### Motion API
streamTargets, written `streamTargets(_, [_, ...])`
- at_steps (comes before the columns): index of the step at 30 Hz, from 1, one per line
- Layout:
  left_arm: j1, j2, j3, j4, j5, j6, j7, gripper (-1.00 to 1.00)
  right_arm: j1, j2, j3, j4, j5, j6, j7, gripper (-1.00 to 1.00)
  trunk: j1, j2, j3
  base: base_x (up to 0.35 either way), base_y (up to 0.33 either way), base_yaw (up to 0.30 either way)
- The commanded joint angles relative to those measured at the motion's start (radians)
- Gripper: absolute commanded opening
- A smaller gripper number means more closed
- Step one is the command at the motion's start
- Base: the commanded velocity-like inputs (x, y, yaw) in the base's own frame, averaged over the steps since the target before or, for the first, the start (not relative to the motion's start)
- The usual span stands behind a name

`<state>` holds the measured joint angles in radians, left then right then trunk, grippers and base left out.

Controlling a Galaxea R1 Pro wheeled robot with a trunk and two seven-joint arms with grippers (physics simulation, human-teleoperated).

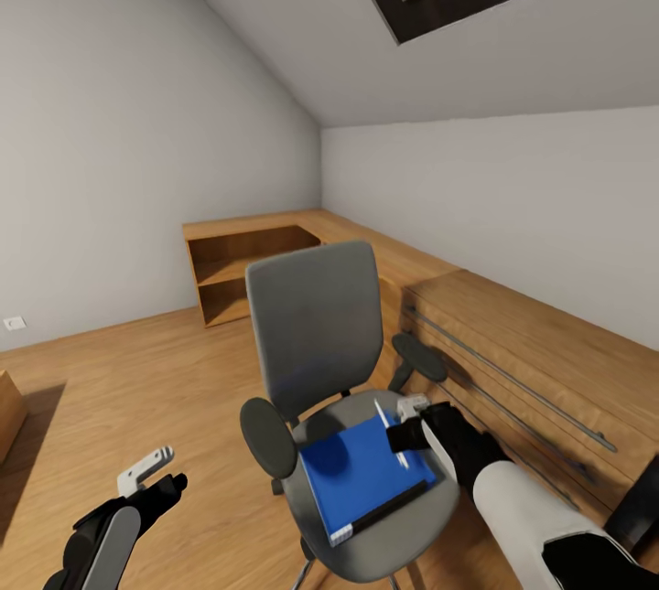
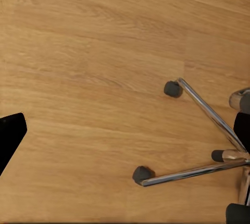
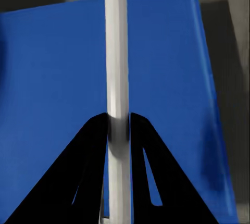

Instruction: In the bedroom, organize the workspace by keeping the computer under the desk, ensuring the monitor is on the desk, placing the keyboard on the desk next to the monitor, placing the mouse on the desk next to the keyboard, moving the folder from the swivel chair onto the desk next to the mouse, stacking the notebook on top of the folder with the pen on top of the notebook, and positioning the swivel chair next to the desk.

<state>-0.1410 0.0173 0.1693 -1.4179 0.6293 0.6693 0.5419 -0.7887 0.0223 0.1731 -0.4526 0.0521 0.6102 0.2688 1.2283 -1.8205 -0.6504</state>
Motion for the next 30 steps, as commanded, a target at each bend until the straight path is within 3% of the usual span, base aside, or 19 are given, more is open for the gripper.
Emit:
streamTargets(1, [-0.001, 0.000, 0.000, 0.002, 0.011, 0.002, 0.009, 1.00, 0.000, 0.000, 0.002, -0.013, 0.004, 0.013, 0.007, -1.00, -0.004, 0.007, 0.002, 0.000, 0.000, 0.000])
streamTargets(9, [0.000, 0.001, 0.029, 0.038, 0.010, -0.004, 0.009, 1.00, 0.019, -0.001, 0.003, -0.170, 0.005, 0.137, 0.007, -1.00, -0.035, 0.063, 0.027, 0.000, 0.000, 0.000])
streamTargets(15, [0.000, 0.002, 0.051, 0.092, 0.008, -0.007, 0.007, 1.00, 0.069, 0.000, 0.003, -0.327, 0.005, 0.195, 0.003, -1.00, -0.058, 0.105, 0.046, -0.075, 0.000, 0.000])
streamTargets(21, [0.000, 0.006, 0.060, 0.139, 0.006, -0.009, 0.006, 1.00, 0.130, 0.002, 0.002, -0.485, 0.006, 0.244, -0.001, -1.00, -0.081, 0.147, 0.065, -0.259, 0.000, 0.000])
streamTargets(30, [-0.001, 0.009, 0.062, 0.241, 0.001, -0.018, 0.006, 1.00, 0.172, -0.007, -0.016, -0.607, 0.006, 0.298, -0.002, -1.00, -0.115, 0.210, 0.093, -0.325, 0.000, 0.000])
